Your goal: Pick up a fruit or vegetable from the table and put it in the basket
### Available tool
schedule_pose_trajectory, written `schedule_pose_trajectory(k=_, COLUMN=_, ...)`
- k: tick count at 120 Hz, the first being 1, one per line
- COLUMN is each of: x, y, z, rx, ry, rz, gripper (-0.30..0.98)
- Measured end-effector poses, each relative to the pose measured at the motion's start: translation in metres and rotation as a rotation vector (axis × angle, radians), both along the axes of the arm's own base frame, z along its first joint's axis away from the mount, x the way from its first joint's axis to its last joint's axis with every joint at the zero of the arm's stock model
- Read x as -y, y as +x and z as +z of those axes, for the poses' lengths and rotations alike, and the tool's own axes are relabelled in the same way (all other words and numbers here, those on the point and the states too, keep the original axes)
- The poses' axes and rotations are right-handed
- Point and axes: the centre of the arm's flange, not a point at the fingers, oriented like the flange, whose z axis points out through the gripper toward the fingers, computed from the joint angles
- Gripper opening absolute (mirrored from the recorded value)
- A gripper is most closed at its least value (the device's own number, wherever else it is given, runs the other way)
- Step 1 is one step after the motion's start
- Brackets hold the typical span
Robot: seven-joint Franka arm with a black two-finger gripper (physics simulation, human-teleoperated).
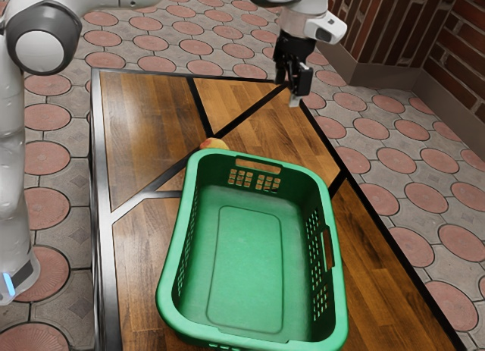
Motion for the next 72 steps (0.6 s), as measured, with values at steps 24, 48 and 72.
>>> schedule_pose_trajectory(k=24, x=-0.006, y=0.000, z=-0.003, rx=-0.010, ry=-0.015, rz=0.014, gripper=0.68)
schedule_pose_trajectory(k=48, x=-0.024, y=-0.004, z=-0.023, rx=-0.079, ry=-0.012, rz=-0.006, gripper=0.68)
schedule_pose_trajectory(k=72, x=-0.044, y=-0.047, z=-0.070, rx=-0.126, ry=0.031, rz=-0.102, gripper=0.68)
